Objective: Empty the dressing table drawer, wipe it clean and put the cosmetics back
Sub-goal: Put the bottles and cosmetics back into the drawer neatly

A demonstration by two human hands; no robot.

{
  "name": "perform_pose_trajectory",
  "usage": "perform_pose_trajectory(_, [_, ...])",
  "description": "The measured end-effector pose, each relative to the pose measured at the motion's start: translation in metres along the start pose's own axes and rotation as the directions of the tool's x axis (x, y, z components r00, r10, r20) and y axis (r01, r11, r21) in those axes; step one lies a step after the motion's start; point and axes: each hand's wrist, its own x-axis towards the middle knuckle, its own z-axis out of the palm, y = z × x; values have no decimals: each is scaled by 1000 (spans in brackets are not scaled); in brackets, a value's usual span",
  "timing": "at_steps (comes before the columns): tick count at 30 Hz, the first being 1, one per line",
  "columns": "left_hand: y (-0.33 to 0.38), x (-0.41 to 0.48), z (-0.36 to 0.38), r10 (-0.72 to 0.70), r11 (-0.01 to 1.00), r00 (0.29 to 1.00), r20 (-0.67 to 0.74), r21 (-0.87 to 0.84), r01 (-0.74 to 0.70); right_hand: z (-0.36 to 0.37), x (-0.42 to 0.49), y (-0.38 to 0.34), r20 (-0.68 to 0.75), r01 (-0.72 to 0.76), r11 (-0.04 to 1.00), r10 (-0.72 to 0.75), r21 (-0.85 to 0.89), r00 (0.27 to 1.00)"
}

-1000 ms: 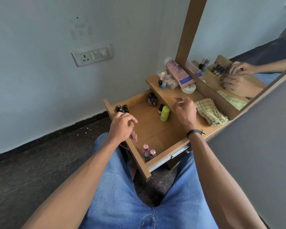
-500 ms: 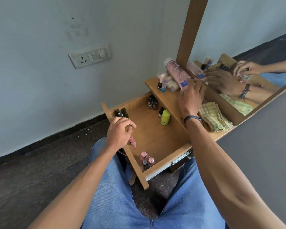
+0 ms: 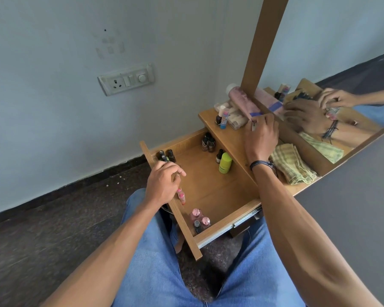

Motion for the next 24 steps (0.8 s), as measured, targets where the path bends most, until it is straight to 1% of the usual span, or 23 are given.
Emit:
perform_pose_trajectory(4, [0, 2, -1, -7, 1000, 1000, 4, -9, 7, -9, 4, -4, -20, -51, 994, 53, 92, 998])
perform_pose_trajectory(7, [1, 2, -2, 0, 1000, 1000, 0, -14, 0, -18, 9, -7, -46, -9, 994, 14, 113, 999])
perform_pose_trajectory(11, [1, 1, -1, -5, 1000, 1000, 7, -8, 5, -37, 17, -11, -60, 75, 992, -69, 98, 996])
perform_pose_trajectory(15, [1, 2, -3, -3, 1000, 1000, 17, -13, 3, -68, 21, -19, -167, 142, 989, -133, 41, 977])
perform_pose_trajectory(17, [1, 2, -4, 2, 1000, 1000, 24, -21, -2, -88, 19, -22, -190, 143, 990, -138, 15, 972])
perform_pose_trajectory(19, [1, 3, -4, 9, 999, 999, 38, -37, -8, -109, 16, -25, -175, 133, 991, -133, -17, 975])
perform_pose_trajectory(21, [2, 6, -5, 7, 997, 998, 65, -81, -2, -131, 10, -28, -125, 141, 989, -145, -40, 982])
perform_pose_trajectory(24, [9, 11, -11, -18, 974, 996, 87, -225, 38, -163, -1, -36, -48, 204, 979, -205, -26, 978])
